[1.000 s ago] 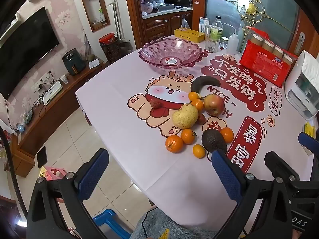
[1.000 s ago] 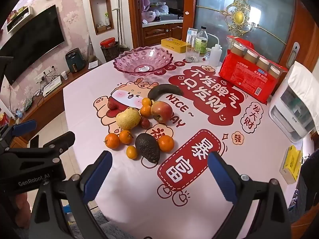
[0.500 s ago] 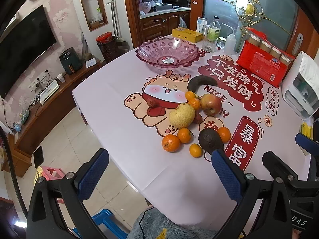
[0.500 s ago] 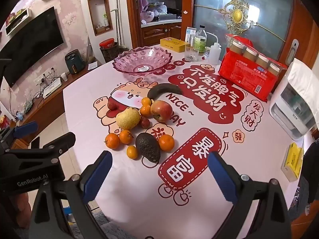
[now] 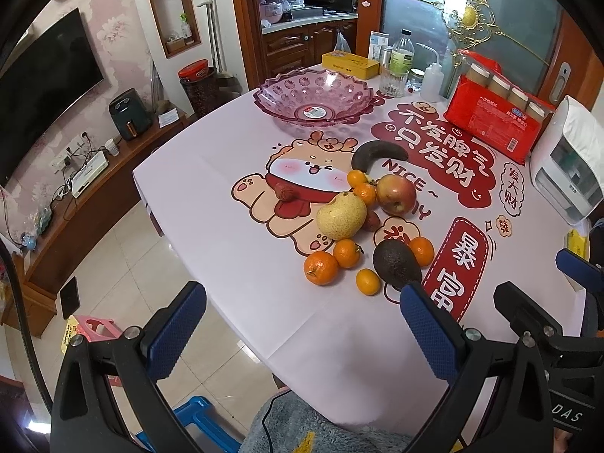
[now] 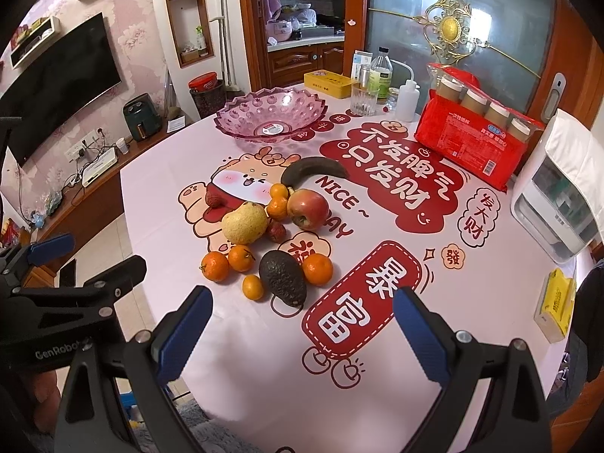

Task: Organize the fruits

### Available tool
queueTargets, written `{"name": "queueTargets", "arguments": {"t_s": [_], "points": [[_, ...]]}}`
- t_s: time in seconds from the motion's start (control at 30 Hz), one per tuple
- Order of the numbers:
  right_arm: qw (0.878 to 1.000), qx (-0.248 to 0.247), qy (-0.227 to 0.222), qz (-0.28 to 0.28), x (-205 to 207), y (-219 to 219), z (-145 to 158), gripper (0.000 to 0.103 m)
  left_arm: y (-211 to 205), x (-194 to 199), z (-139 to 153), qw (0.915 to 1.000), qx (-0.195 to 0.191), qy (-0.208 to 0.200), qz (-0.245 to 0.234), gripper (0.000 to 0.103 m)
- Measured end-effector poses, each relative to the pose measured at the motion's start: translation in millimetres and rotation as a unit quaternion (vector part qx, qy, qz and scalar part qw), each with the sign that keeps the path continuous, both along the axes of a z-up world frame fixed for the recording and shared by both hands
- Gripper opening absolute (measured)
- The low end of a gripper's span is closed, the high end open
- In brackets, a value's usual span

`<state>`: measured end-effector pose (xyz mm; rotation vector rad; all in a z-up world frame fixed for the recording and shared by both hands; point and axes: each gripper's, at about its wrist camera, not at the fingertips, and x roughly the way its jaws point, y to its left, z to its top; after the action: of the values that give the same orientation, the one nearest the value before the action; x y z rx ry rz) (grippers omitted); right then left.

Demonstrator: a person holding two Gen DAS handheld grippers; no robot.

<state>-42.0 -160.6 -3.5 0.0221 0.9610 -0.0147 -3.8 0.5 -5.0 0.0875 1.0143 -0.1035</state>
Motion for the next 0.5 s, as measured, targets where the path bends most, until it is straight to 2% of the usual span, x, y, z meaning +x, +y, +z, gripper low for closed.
{"name": "queueTargets", "arguments": {"t_s": [0.5], "points": [[1.000, 0.002, -0.006, 0.008, -6, 10, -7, 0.097, 12, -1, -2, 0.9998, -0.002, 0.012, 0.018, 0.102]]}}
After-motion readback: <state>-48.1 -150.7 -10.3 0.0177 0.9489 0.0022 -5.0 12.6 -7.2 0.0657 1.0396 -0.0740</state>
